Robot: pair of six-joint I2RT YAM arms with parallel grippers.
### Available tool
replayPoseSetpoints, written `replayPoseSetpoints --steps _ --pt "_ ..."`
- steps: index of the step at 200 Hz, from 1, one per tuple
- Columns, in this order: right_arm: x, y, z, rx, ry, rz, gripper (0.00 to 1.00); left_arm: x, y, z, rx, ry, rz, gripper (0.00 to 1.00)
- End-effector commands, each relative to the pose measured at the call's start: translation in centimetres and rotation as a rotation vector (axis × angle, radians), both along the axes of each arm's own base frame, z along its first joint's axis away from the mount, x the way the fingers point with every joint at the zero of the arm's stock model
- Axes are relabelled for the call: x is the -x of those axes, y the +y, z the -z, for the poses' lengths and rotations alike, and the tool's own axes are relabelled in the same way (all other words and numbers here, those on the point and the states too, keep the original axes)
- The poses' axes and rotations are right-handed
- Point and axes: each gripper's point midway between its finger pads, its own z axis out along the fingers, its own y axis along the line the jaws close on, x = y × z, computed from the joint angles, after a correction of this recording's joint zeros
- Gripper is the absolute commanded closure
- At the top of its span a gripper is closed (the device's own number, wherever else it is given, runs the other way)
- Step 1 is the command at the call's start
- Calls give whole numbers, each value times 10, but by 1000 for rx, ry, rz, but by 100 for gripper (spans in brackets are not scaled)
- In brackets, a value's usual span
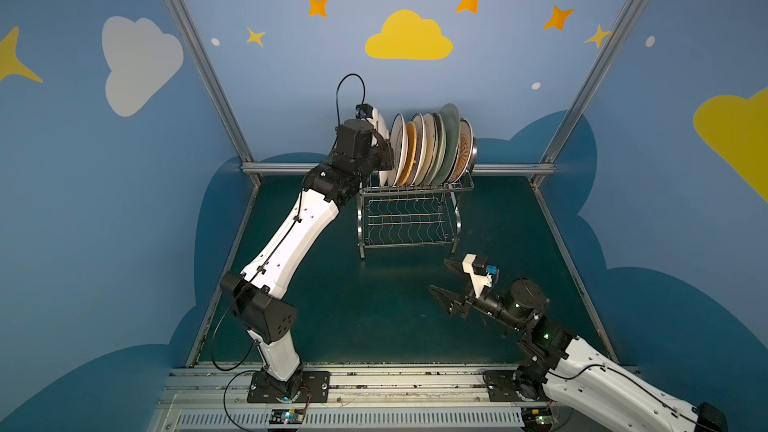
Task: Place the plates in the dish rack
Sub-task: 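Lower the plate into the front slot of the upper rack tier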
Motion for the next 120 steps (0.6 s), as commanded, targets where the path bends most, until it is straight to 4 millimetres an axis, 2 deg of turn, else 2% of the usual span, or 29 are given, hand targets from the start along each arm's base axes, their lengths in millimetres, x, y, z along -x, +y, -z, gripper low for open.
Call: replayPoseSetpoints --steps 1,20,43,120 --pt "0 0 -18 -29 -35 5 12 0 -1 -2 -7 -2 12 83" --pt "0 -1 -18 -29 -35 6 12 0 -4 -2 -8 -2 25 79" --pt "0 -1 -18 -28 -35 8 12 0 -6 -5 -7 -6 29 79" --pt "0 1 -17 -24 -28 5 12 2 -7 -6 -23 1 -16 83"
